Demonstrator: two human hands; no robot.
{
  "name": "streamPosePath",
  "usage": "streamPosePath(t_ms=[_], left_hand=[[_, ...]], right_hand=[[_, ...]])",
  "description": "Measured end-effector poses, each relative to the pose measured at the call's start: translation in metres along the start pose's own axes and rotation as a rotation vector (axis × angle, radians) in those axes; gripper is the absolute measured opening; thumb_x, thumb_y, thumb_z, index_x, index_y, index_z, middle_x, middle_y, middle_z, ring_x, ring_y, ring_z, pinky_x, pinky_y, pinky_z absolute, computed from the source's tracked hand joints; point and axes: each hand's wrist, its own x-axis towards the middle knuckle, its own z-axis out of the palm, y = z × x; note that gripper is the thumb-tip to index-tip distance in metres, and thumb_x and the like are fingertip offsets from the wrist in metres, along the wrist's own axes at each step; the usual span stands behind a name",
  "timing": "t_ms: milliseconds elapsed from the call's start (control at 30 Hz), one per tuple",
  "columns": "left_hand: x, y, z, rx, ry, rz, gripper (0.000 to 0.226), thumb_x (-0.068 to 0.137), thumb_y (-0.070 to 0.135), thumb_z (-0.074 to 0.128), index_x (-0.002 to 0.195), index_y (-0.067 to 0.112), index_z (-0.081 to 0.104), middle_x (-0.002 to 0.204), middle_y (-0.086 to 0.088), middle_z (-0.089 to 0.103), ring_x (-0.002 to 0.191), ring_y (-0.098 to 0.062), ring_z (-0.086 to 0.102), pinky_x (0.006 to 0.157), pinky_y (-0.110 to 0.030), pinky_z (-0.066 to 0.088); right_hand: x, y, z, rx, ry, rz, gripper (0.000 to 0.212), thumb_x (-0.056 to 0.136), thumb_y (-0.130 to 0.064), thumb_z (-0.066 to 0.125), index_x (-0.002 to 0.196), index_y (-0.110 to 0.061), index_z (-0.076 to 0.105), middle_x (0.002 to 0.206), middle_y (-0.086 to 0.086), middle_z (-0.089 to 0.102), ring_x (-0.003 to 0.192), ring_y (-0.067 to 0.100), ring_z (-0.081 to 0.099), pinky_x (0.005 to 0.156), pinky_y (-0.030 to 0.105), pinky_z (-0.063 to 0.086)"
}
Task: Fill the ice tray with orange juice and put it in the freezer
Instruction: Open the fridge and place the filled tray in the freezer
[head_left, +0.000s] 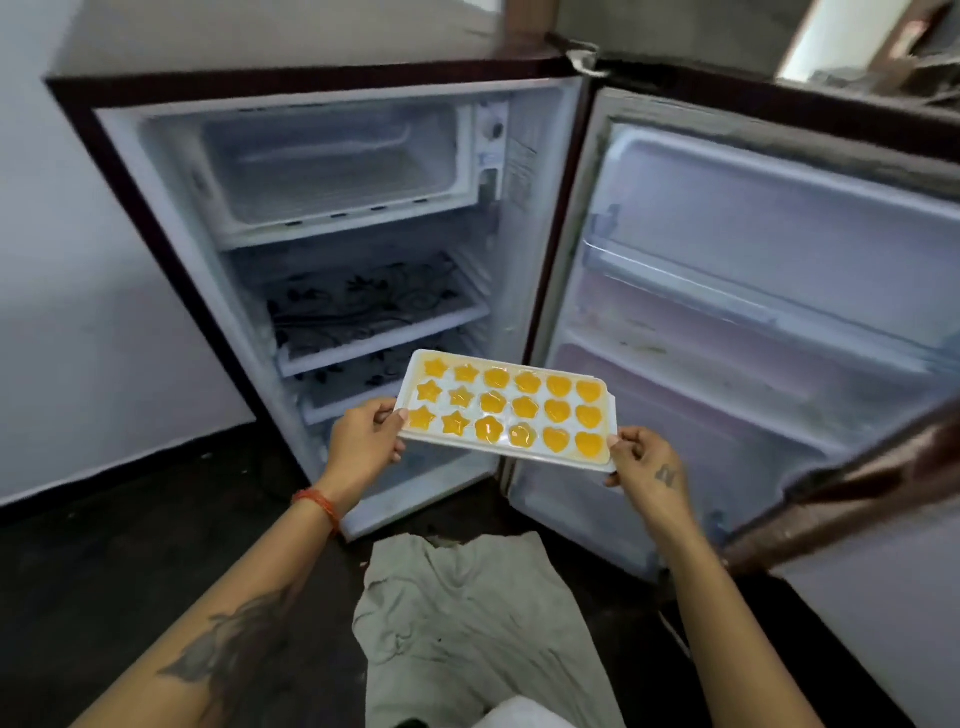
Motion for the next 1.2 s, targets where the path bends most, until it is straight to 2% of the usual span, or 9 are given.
streamPosePath(t_ms=[100,233,333,500,633,767,933,1067,1200], left_hand=[[0.009,0.001,-0.012,-0.031,0.101,-0.029,0.023,0.095,0.012,0.052,0.113,-0.001,0.059,0.068,-0.003,0.057,0.056,-0.014,0.054,0.041,-0.009,0.043],[0.026,0.006,-0.033,-0.071,0.226,-0.045,0.02,0.095,0.013,0.053,0.11,0.002,0.061,0.067,-0.002,0.058,0.055,-0.013,0.054,0.044,-0.012,0.047],[0.043,0.008,-0.049,-0.08,0.291,-0.061,0.02,0.095,0.013,0.053,0.108,0.001,0.061,0.064,-0.003,0.057,0.053,-0.014,0.054,0.047,-0.017,0.048],[0.076,0.014,-0.077,-0.102,0.397,-0.052,0.015,0.094,0.014,0.054,0.104,0.004,0.06,0.065,-0.003,0.058,0.052,-0.012,0.054,0.042,-0.011,0.045],[0.111,0.025,-0.098,-0.116,0.443,-0.023,0.006,0.093,0.017,0.056,0.098,0.013,0.058,0.062,-0.002,0.059,0.041,-0.001,0.056,0.047,-0.014,0.048],[0.152,0.036,-0.113,-0.155,0.467,0.006,0.009,0.094,0.016,0.056,0.099,0.011,0.06,0.061,-0.003,0.059,0.039,0.002,0.054,0.05,-0.017,0.05],[0.206,0.042,-0.123,-0.169,0.488,-0.006,0.021,0.095,0.016,0.054,0.107,0.001,0.062,0.06,-0.004,0.059,0.037,0.002,0.054,0.051,-0.017,0.05],[0.248,0.041,-0.124,-0.195,0.506,-0.018,0.026,0.095,0.014,0.053,0.113,-0.002,0.06,0.063,-0.005,0.058,0.036,0.001,0.054,0.05,-0.018,0.052],[0.277,0.043,-0.125,-0.183,0.556,-0.021,0.02,0.093,0.014,0.054,0.075,0.009,0.06,0.058,-0.004,0.055,0.032,0.001,0.049,0.049,-0.022,0.049]], right_hand=[[0.033,-0.02,0.017,-0.001,-0.093,-0.065,0.018,0.094,-0.023,0.051,0.098,-0.008,0.06,0.084,0.006,0.067,0.062,0.018,0.064,0.067,0.036,0.054],[0.073,-0.048,0.045,0.046,-0.191,-0.116,0.02,0.094,-0.019,0.051,0.101,-0.004,0.061,0.09,0.01,0.066,0.067,0.016,0.062,0.052,0.018,0.05],[0.098,-0.069,0.066,0.086,-0.256,-0.127,0.023,0.094,-0.019,0.051,0.106,-0.002,0.06,0.098,0.012,0.066,0.079,0.022,0.063,0.056,0.022,0.051],[0.132,-0.111,0.099,0.118,-0.32,-0.19,0.016,0.094,-0.019,0.051,0.096,-0.007,0.061,0.091,0.011,0.066,0.068,0.018,0.061,0.066,0.033,0.055],[0.164,-0.147,0.12,0.163,-0.359,-0.25,0.014,0.095,-0.017,0.05,0.092,-0.007,0.059,0.086,0.01,0.064,0.065,0.015,0.059,0.057,0.023,0.054],[0.2,-0.179,0.14,0.201,-0.369,-0.298,0.014,0.094,-0.018,0.052,0.089,-0.008,0.06,0.079,0.006,0.063,0.063,0.017,0.058,0.064,0.033,0.052],[0.245,-0.212,0.17,0.263,-0.353,-0.327,0.013,0.093,-0.014,0.054,0.093,-0.004,0.063,0.071,0.001,0.062,0.06,0.011,0.056,0.047,0.015,0.05],[0.281,-0.233,0.194,0.24,-0.323,-0.338,0.01,0.091,-0.011,0.054,0.087,-0.009,0.063,0.074,0.004,0.061,0.057,0.013,0.056,0.055,0.024,0.052],[0.314,-0.253,0.216,0.195,-0.325,-0.321,0.022,0.09,-0.006,0.052,0.073,-0.016,0.063,0.075,0.002,0.062,0.062,0.013,0.06,0.065,0.027,0.055]])
